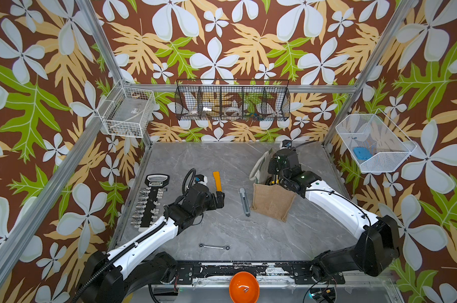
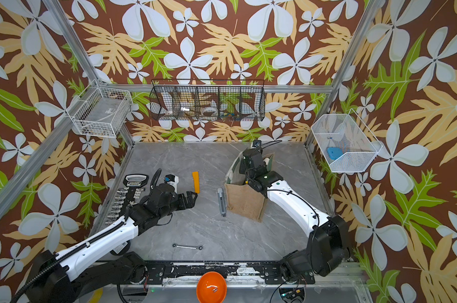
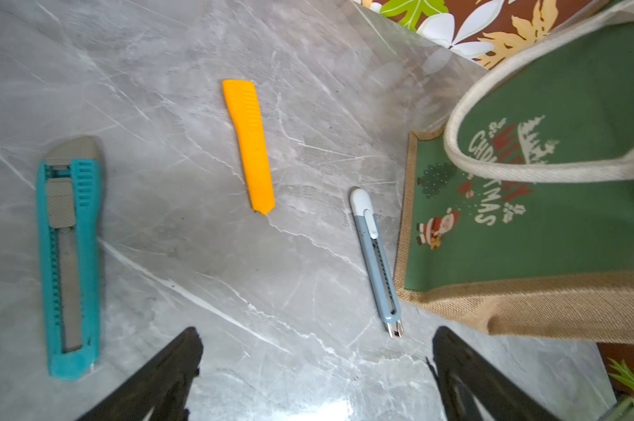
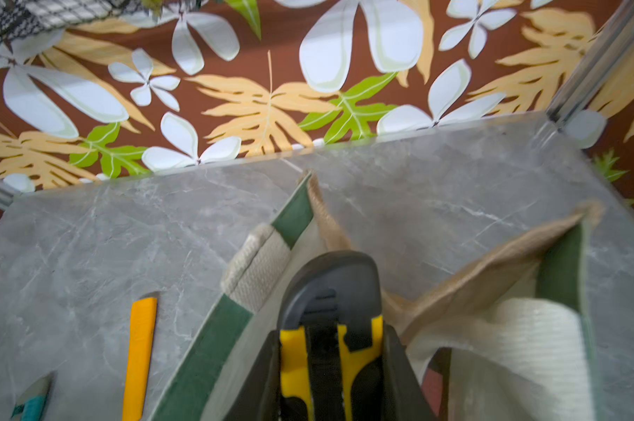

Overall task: Place the art knife into the pouch
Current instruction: Place the utility knife in the pouch.

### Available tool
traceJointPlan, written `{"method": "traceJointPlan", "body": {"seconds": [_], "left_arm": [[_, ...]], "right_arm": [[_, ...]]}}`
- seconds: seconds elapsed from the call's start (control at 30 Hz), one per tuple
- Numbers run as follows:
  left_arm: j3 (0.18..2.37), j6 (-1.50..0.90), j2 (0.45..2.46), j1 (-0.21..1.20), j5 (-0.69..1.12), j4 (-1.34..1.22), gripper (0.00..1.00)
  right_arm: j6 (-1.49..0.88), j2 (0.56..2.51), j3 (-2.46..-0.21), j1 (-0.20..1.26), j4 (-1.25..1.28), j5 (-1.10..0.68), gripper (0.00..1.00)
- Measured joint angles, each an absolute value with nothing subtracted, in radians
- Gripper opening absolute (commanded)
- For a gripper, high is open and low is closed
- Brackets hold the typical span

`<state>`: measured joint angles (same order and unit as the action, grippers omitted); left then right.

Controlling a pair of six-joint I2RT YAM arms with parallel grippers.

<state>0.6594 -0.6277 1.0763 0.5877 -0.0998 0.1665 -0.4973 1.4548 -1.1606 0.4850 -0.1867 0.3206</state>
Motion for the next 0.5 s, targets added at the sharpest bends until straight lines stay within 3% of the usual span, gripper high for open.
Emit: {"method": "traceJointPlan", "body": {"seconds": [0.13,0.33,0.37,0.5], "left_arm": [[0.648,-0.627,1.095,0.537,-0.085,0.157,1.00],[0.648,-0.627,1.111,0.495,-0.063,0.156,1.00],[0.648,-0.626,1.111,0.493,-0.062,0.156,1.00],[0.651,-0.624,1.111,0.485,-0.070,0.157,1.00]], "right_arm": [[-0.523,1.467,-1.123,0.485,-0.171,0.295,0.21],[-0.545,1.480,-1.089,0.484,-0.175,0.257,0.44],[-0.542,1.484,-1.098,0.484,-0.181,0.247,0.48],[-0.517,1.501,-1.163,0.485,-0.212,0.205,0.84]]}}
